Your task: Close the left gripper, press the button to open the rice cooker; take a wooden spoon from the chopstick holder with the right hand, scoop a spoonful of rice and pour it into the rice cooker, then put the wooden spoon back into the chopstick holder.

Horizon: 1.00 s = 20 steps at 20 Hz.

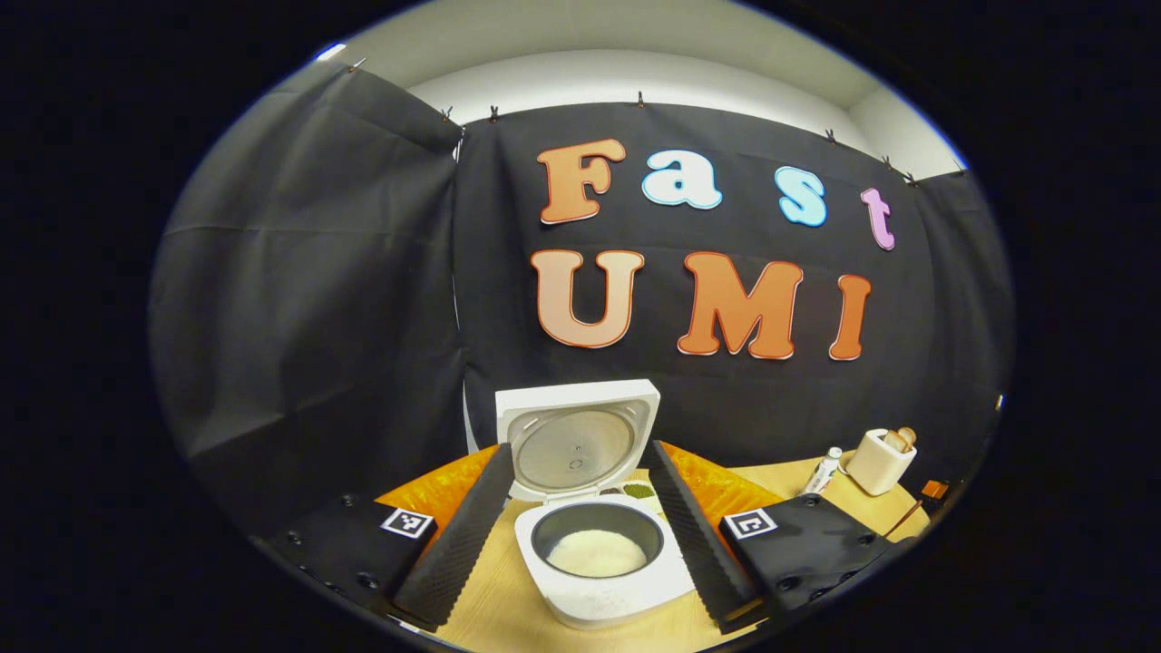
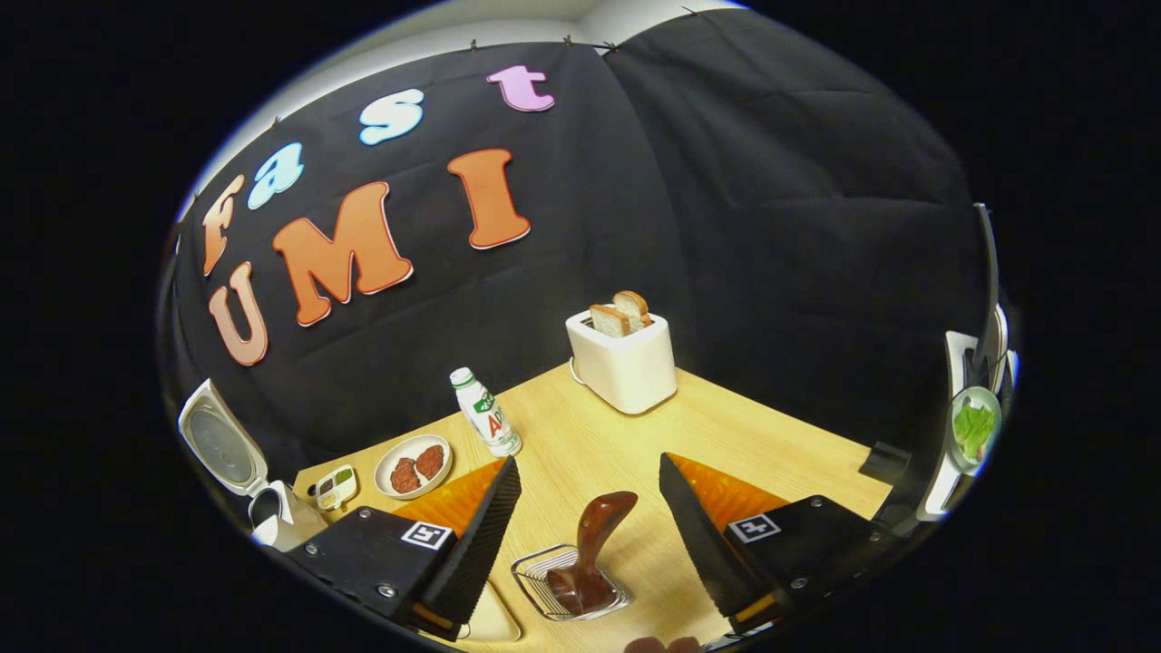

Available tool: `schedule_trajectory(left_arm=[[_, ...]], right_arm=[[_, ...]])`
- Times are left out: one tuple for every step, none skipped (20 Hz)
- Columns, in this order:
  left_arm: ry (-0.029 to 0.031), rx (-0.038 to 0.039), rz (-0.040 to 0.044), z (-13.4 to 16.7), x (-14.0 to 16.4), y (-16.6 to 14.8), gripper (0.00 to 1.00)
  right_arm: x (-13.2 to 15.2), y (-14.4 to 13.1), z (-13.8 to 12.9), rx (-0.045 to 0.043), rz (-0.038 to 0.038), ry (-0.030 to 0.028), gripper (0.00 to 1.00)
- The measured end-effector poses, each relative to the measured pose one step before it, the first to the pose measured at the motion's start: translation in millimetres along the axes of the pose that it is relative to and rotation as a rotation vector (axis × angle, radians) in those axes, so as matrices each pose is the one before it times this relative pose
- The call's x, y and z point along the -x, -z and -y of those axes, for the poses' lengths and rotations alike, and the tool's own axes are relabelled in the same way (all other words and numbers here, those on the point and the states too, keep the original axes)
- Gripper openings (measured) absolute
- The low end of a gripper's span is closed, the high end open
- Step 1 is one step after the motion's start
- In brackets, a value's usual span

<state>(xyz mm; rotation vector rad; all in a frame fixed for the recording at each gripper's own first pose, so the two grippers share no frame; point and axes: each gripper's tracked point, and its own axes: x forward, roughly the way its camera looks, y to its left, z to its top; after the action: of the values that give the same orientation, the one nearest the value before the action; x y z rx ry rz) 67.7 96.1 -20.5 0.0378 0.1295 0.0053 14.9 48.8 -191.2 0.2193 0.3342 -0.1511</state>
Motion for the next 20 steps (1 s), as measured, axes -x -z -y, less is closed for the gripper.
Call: schedule_trajectory(left_arm=[[-0.01011,0.00373,0.00736,-1.07,-8.92,-8.25,1.00],[-0.00428,0.00202,0.00905,-2.25,-11.04,-8.37,1.00],[0.00399,0.00574,0.00303,1.88,-8.66,-6.34,1.00],[0.00559,0.00960,0.00033,2.06,-9.89,-5.32,1.00],[0.00511,0.00959,-0.00827,1.86,-9.87,-5.73,1.00],[-0.00445,0.00907,-0.01225,-0.48,-9.21,-4.19,1.00],[-0.00509,0.00534,-0.00139,0.28,-7.85,-7.26,1.00],[-0.00045,0.00083,0.00763,1.32,-9.96,-9.80,1.00],[-0.00107,-0.00542,0.01090,2.33,-8.96,-9.52,1.00],[-0.00427,-0.01095,0.01168,0.48,-10.05,-10.72,1.00],[-0.00767,-0.01141,0.00851,-1.40,-11.85,-8.98,1.00],[-0.01082,0.00129,-0.00169,-2.16,-10.38,-2.00,1.00],[0.00264,0.00950,-0.00068,0.70,-12.86,-5.58,1.00],[-0.00048,0.00508,-0.01818,1.44,-12.46,-0.77,1.00],[0.00184,-0.00452,-0.01609,1.08,-11.11,-0.63,1.00],[0.00021,-0.01282,-0.01471,-1.07,-9.95,0.01,1.00],[0.00171,-0.01645,-0.02099,0.16,-10.43,-0.07,1.00],[0.00294,-0.01356,-0.02784,1.91,-10.30,1.93,1.00],[-0.00866,-0.00804,-0.02892,0.06,-8.84,3.61,1.00],[-0.00129,-0.01186,-0.02778,-0.61,-11.10,2.91,1.00]], right_arm=[[6.29,-5.74,-1.42,0.03191,0.01741,0.00405,0.95],[4.73,-5.47,-0.67,0.02910,0.01863,0.00454,0.95],[4.66,-4.84,-1.92,0.02669,0.01240,-0.00279,0.95],[5.14,-1.06,-2.78,0.02375,0.00322,-0.00617,0.95],[4.89,-2.48,-0.58,0.02065,0.00211,-0.00317,0.95],[3.49,-3.46,1.58,0.01551,0.00932,0.00418,0.95],[2.66,-4.21,2.36,0.01140,0.01222,0.00700,0.95],[1.99,-2.38,2.63,0.00761,0.00764,0.00341,0.95],[2.27,-0.94,1.09,0.00710,0.00381,0.00216,0.95],[2.48,-0.53,2.12,0.00725,0.00402,0.00125,0.95],[2.20,-0.06,0.71,0.00928,0.00096,-0.00219,0.95],[1.83,0.82,2.05,0.00856,-0.00002,0.00123,0.95],[1.68,0.73,1.64,0.00892,-0.00001,0.00057,0.95],[1.56,2.33,2.32,0.00824,-0.00092,0.00265,0.95],[1.19,1.36,1.25,0.00812,-0.00362,0.00151,0.95],[-0.04,2.64,1.02,0.00376,-0.00397,-0.00039,0.95],[0.56,2.44,-0.43,0.00056,-0.00583,-0.00255,0.95],[0.97,3.28,1.29,-0.00013,-0.00861,-0.00136,0.95],[0.07,2.70,0.27,0.00059,-0.00693,-0.00044,0.95],[-0.99,2.13,1.09,0.00121,-0.00502,0.00345,0.95]])
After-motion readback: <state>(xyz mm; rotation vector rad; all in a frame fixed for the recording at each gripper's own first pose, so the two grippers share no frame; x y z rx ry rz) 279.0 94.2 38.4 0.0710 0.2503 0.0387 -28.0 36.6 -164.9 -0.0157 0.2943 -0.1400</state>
